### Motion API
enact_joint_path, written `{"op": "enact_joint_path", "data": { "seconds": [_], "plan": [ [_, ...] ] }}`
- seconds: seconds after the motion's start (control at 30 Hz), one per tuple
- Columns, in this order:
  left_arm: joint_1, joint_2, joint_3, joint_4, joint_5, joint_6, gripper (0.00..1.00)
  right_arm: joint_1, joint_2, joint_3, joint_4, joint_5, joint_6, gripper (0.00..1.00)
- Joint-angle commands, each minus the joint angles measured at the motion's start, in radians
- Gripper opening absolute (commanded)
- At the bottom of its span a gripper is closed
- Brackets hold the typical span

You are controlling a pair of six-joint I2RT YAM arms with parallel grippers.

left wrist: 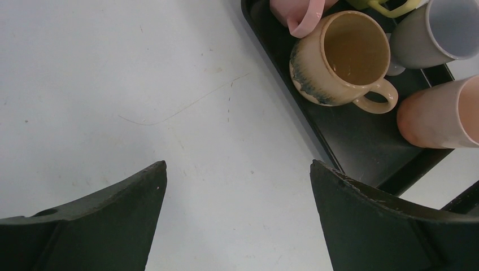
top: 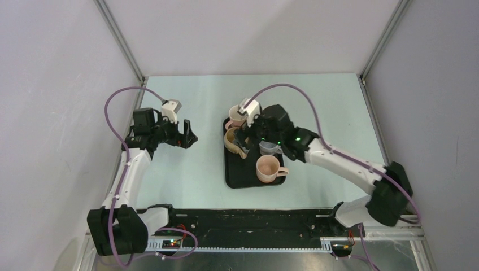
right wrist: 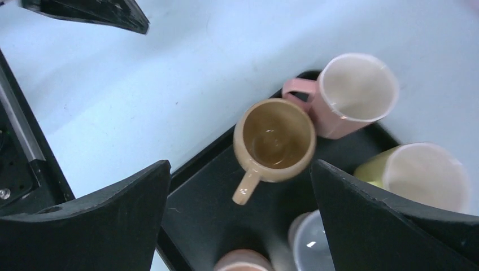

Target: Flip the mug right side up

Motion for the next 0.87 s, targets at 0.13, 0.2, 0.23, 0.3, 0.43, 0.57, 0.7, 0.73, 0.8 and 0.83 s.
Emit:
{"op": "enact_joint_path", "data": {
  "seconds": [0.13, 0.2, 0.23, 0.3, 0.43, 0.57, 0.7, 0.73, 0.8, 0.83],
  "plan": [
    [0.008, -0.121, 0.011, -0.009, -0.055, 0.042, 1.0, -0.201, -0.341, 0.012, -0.148, 0.117, -0.081, 0.99],
    [0.01, -0.162, 0.027, -0.023, -0.092, 0.043, 1.0, -0.258, -0.444, -0.022, -0.173, 0.195, -0.075, 0.99],
    [0.011, -0.196, 0.034, -0.025, -0.131, 0.04, 1.0, -0.277, -0.474, -0.039, -0.177, 0.215, -0.084, 0.99],
    [0.017, -0.258, 0.036, -0.026, -0.185, 0.045, 1.0, -0.337, -0.571, -0.108, -0.174, 0.252, -0.101, 0.99],
    [0.023, -0.41, 0.022, -0.028, -0.317, 0.053, 1.0, -0.44, -0.794, -0.253, -0.149, 0.302, -0.147, 0.99],
    [0.023, -0.574, -0.03, -0.029, -0.389, 0.056, 1.0, -0.474, -0.984, -0.367, -0.137, 0.372, -0.182, 0.99],
    [0.024, -0.672, -0.081, -0.026, -0.409, 0.037, 1.0, -0.495, -1.106, -0.432, -0.151, 0.367, -0.162, 0.99],
    [0.024, -0.688, -0.094, -0.026, -0.403, 0.027, 1.0, -0.511, -1.123, -0.442, -0.152, 0.362, -0.151, 0.99],
    [0.023, -0.699, -0.105, -0.023, -0.389, 0.015, 1.0, -0.532, -1.132, -0.446, -0.161, 0.344, -0.116, 0.99],
    [0.023, -0.703, -0.107, -0.024, -0.387, 0.013, 1.0, -0.539, -1.134, -0.446, -0.165, 0.325, -0.1, 0.99]
  ]
}}
